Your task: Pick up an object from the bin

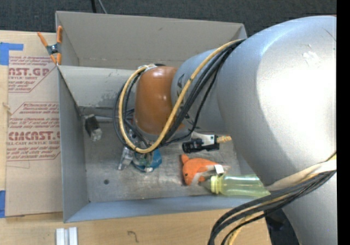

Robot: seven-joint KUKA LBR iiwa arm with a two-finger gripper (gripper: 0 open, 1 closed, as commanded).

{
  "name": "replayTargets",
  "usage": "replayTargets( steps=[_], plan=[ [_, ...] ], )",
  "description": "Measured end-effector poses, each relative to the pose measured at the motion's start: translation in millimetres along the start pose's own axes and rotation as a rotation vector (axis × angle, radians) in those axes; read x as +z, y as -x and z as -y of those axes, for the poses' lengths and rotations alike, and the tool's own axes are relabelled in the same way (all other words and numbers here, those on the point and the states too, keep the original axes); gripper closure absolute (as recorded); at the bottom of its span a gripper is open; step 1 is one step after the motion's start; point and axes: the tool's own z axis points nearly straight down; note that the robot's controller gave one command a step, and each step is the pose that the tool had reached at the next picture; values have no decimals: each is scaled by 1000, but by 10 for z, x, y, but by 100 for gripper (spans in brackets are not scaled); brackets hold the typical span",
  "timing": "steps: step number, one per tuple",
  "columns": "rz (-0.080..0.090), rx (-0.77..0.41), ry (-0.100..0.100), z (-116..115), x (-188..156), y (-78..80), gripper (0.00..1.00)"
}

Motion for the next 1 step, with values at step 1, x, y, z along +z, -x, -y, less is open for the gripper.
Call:
replayTargets(
  steps=[1],
  plan=[
    [0,0,0,0,0,0,100]
  ],
)
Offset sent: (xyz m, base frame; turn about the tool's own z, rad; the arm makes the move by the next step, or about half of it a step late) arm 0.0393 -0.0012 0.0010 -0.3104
